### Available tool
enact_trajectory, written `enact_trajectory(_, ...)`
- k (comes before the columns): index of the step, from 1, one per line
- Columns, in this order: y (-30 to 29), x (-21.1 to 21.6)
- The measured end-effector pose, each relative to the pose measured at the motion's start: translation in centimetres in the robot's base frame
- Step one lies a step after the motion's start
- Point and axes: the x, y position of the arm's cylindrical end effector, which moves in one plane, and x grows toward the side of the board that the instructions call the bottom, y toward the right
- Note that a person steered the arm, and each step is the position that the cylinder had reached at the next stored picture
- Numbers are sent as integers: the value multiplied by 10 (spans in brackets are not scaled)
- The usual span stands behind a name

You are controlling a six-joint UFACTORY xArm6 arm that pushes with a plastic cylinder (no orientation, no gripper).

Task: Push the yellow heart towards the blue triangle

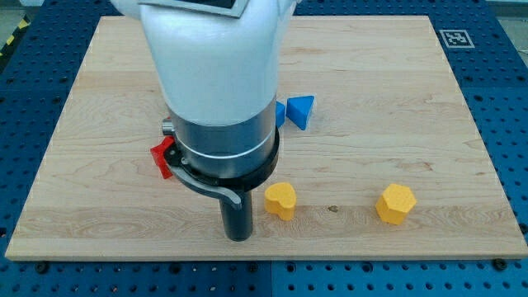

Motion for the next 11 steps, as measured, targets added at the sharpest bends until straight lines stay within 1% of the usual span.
enact_trajectory(2,10,0)
enact_trajectory(4,56,-2)
enact_trajectory(6,50,-2)
enact_trajectory(7,48,-9)
enact_trajectory(11,48,-65)
